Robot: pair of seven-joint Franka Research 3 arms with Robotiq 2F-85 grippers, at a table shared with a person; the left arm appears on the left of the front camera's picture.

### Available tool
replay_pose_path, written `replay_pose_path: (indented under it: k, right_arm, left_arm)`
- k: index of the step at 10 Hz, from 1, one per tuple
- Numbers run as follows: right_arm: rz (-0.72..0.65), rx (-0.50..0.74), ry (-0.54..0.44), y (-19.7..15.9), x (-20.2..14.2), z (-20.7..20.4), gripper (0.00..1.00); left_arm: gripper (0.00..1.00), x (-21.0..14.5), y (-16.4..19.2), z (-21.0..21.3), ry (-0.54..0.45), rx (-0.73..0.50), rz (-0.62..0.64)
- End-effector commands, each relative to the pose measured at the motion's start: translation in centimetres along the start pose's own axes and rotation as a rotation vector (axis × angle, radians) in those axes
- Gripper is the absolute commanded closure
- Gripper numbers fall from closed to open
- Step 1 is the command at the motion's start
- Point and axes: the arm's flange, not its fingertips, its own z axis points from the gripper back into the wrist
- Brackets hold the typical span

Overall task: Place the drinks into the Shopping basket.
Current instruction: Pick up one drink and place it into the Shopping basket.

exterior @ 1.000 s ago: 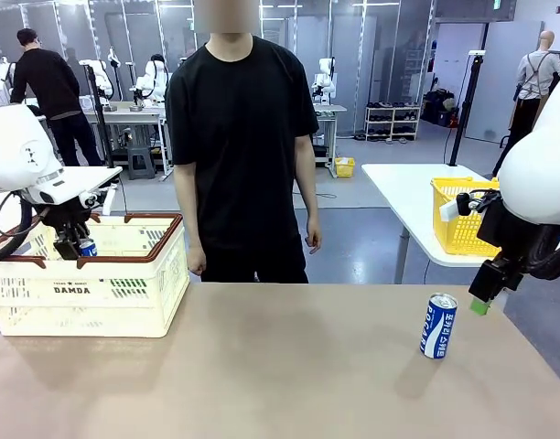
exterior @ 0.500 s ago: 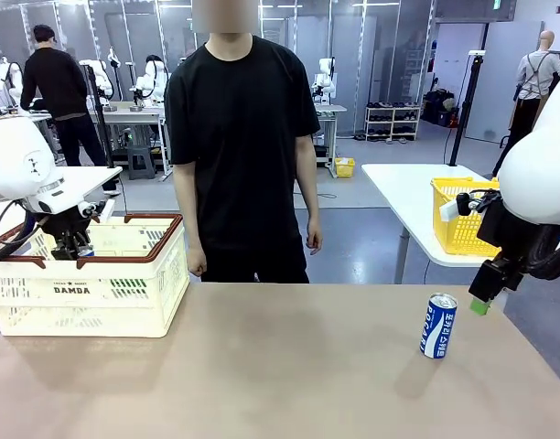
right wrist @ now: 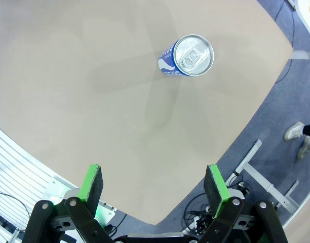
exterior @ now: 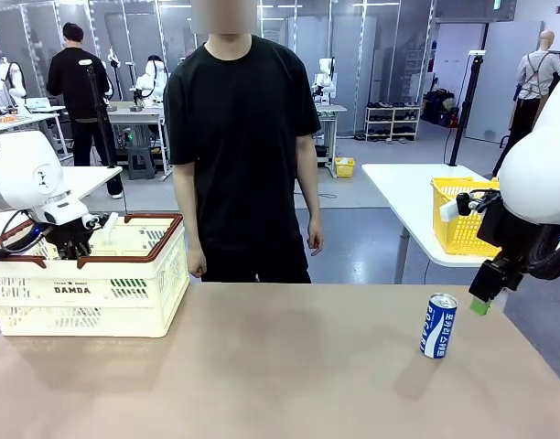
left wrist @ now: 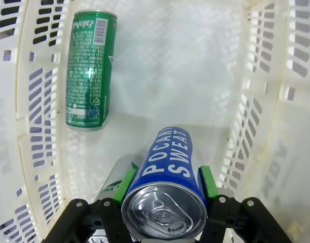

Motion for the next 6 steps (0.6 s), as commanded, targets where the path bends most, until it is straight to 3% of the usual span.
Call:
replay_pose_path:
  k: [1,6]
  right_arm:
    - [0.002,-0.001,0.004,-0.1,-0.1,0.1,0.0]
    - [0.002,-0.001,0.004,-0.1,-0.1,0.1,0.0]
  left_arm:
    - [0.41,0.0,0.9,0.2,-0.008,-0.01,-0.012]
    - [0.41,0.0,0.4,-1.4,-0.011,0.004,-0.003]
